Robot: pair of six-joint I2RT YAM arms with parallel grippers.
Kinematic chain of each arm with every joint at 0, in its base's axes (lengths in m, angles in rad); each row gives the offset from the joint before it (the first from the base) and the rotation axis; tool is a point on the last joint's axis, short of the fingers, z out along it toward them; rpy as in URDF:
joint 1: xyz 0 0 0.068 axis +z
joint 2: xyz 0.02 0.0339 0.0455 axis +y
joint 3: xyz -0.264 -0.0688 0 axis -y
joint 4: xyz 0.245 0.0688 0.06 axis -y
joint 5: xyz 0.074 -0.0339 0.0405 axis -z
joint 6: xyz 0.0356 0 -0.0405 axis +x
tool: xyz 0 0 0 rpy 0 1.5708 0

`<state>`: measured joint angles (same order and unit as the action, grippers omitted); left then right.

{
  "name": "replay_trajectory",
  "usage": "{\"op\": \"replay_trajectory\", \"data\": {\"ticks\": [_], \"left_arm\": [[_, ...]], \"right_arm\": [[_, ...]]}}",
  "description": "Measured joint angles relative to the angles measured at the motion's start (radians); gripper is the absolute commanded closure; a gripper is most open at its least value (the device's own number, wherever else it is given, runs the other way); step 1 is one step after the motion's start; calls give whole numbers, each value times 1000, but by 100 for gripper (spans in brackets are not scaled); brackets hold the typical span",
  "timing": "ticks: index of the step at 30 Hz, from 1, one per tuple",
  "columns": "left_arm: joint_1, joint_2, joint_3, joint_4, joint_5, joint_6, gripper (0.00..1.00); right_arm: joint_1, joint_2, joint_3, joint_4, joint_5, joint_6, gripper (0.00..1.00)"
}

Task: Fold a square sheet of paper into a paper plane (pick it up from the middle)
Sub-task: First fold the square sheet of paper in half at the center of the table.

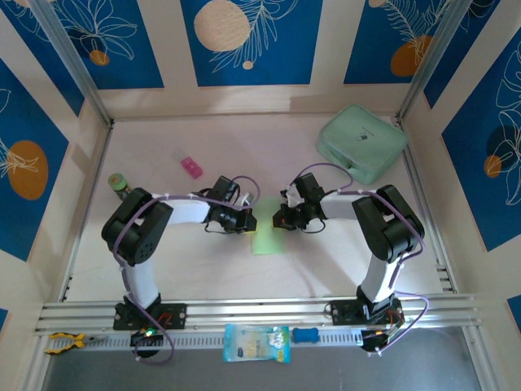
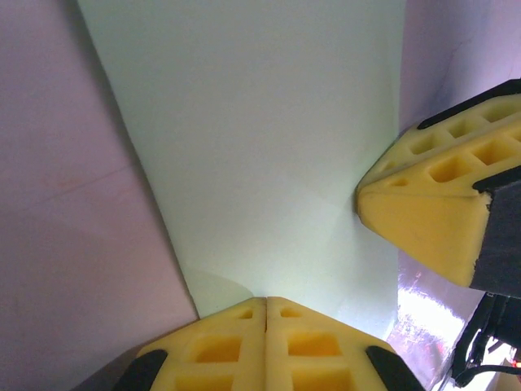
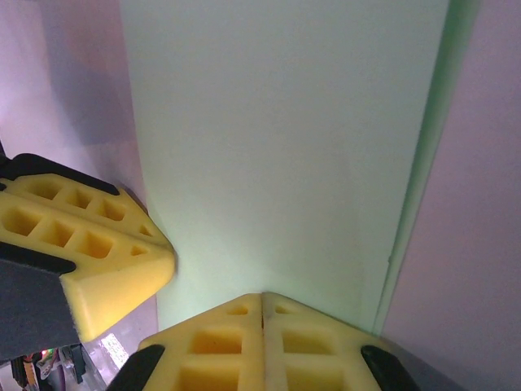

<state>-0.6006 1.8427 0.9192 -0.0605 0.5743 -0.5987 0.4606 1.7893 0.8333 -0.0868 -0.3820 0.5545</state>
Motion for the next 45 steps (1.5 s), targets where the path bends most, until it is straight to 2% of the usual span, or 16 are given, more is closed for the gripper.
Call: {"op": "replay_trajectory", "data": {"ticks": [6,10,15,25,34,45], "left_arm": [[9,-140,-51,-38,-135,-33,96],[42,-211,-32,-27,-137,-56,95],[65,-127,69,-14,-77,-70,95],[68,107,278,-15,6,-69,95],[89,183,290,-30,34,-50,95],[110,212,287,-43,51,-20,94]], "right_arm": [[3,-92,0,-96,43,1,94],[3,-236,-25,-124,83,29,86],[3,-336,-99,-128,91,106,81],[59,-342,-174,-100,83,260,76],[91,-338,-190,-83,83,305,76],[91,-338,-232,-98,82,351,58]]}}
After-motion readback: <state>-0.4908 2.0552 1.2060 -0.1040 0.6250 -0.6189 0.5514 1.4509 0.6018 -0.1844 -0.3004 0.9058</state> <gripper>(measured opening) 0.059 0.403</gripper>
